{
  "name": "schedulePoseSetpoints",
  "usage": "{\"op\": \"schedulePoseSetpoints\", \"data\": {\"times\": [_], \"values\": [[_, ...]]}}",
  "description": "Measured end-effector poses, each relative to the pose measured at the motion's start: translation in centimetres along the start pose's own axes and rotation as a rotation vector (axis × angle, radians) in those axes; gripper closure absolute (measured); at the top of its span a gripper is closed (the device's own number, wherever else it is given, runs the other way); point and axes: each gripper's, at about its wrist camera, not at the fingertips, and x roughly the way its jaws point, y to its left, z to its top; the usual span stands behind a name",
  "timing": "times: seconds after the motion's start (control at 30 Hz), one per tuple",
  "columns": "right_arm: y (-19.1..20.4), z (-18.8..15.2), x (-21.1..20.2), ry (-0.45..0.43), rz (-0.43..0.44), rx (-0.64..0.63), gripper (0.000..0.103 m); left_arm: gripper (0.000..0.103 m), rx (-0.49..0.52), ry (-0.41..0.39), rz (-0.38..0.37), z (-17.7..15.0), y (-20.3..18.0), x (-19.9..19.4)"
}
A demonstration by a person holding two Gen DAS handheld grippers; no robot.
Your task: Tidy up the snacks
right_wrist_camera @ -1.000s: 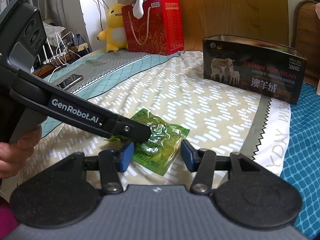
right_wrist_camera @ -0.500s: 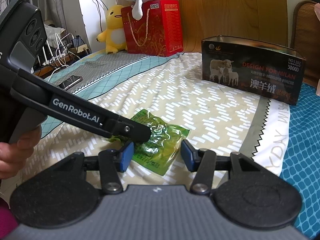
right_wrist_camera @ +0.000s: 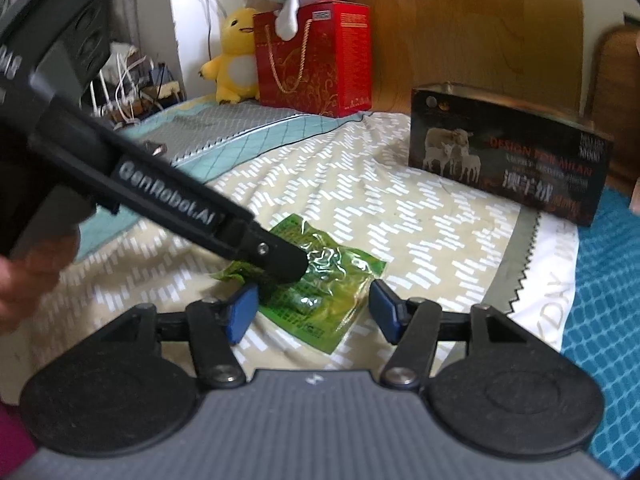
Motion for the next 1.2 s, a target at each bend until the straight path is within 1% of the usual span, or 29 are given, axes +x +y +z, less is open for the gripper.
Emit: {"op": "schedulePoseSetpoints", "data": {"times": [0.03, 0.1, 0.13, 0.27, 0.33, 0.37, 0.4, 0.43, 0.47, 0.53, 0.6, 0.67, 0.8, 0.93, 0.97, 1.0, 1.03, 1.07, 1.1, 1.13, 1.2], "values": [[-0.1, 0.0, 0.1, -0.002, -0.007, -0.006, 0.036, 0.069, 0.0, 0.002, 0.0, 0.0, -0.1, 0.1], [-0.5, -0.2, 0.2, -0.007, -0.02, -0.005, 0.027, 0.07, 0.001, 0.0, 0.001, 0.0, -0.1, 0.0], [-0.7, -0.3, 0.3, -0.01, -0.02, 0.004, 0.026, 0.071, -0.002, -0.002, -0.003, 0.0, -0.2, 0.0], [-1.0, -0.4, 0.2, -0.017, -0.012, 0.011, 0.027, 0.071, -0.001, -0.006, -0.025, 0.2, -0.3, -0.2], [-1.3, -0.5, 0.0, -0.028, 0.0, 0.023, 0.034, 0.072, 0.004, -0.007, -0.028, 0.3, -0.4, -0.2], [-1.4, -0.5, -0.1, -0.033, 0.002, 0.031, 0.036, 0.072, 0.005, -0.008, -0.032, 0.3, -0.5, -0.1], [-1.5, -0.5, -0.2, -0.038, 0.021, 0.039, 0.05, 0.072, 0.006, -0.012, -0.038, 0.4, -0.5, -0.2], [-1.7, -0.4, -0.3, -0.045, 0.04, 0.055, 0.053, 0.072, 0.01, -0.015, -0.041, 0.5, -0.6, -0.2], [-1.7, -0.3, -0.4, -0.057, 0.033, 0.063, 0.054, 0.072, 0.014, -0.017, -0.051, 0.6, -0.8, -0.2], [-1.7, -0.1, -0.8, -0.089, 0.012, 0.056, 0.059, 0.072, 0.036, -0.028, -0.058, 0.9, -1.3, -0.4], [-2.0, 0.5, -1.3, -0.136, -0.026, 0.049, 0.06, 0.072, 0.061, -0.048, -0.061, 1.6, -2.0, -0.5], [-2.8, 1.7, -1.9, -0.193, -0.065, 0.046, 0.06, 0.072, 0.086, -0.077, -0.075, 2.7, -2.8, -0.9], [-5.7, 5.0, -2.2, -0.28, -0.137, 0.051, 0.06, 0.072, 0.156, -0.164, -0.11, 6.4, -4.7, -1.8], [-9.5, 8.3, -1.0, -0.315, -0.215, 0.069, 0.059, 0.07, 0.229, -0.259, -0.111, 10.9, -6.8, -1.4], [-10.5, 8.9, -0.5, -0.317, -0.232, 0.083, 0.058, 0.068, 0.237, -0.279, -0.112, 12.2, -7.2, -0.9], [-11.6, 9.5, 0.3, -0.321, -0.263, 0.097, 0.054, 0.067, 0.243, -0.294, -0.108, 13.4, -7.6, -0.2], [-12.4, 9.9, 0.8, -0.327, -0.296, 0.106, 0.05, 0.064, 0.247, -0.308, -0.1, 14.6, -7.9, 0.6], [-13.2, 10.2, 1.6, -0.328, -0.333, 0.113, 0.047, 0.057, 0.248, -0.328, -0.081, 15.9, -8.2, 1.7], [-13.8, 10.2, 1.8, -0.322, -0.349, 0.128, 0.047, 0.054, 0.246, -0.346, -0.058, 16.8, -8.4, 2.7], [-14.4, 10.1, 1.8, -0.323, -0.348, 0.159, 0.047, 0.051, 0.245, -0.351, -0.035, 17.6, -8.5, 3.7], [-15.0, 9.2, 1.0, -0.351, -0.314, 0.225, 0.047, 0.051, 0.236, -0.33, 0.034, 18.8, -8.5, 5.9]]}}
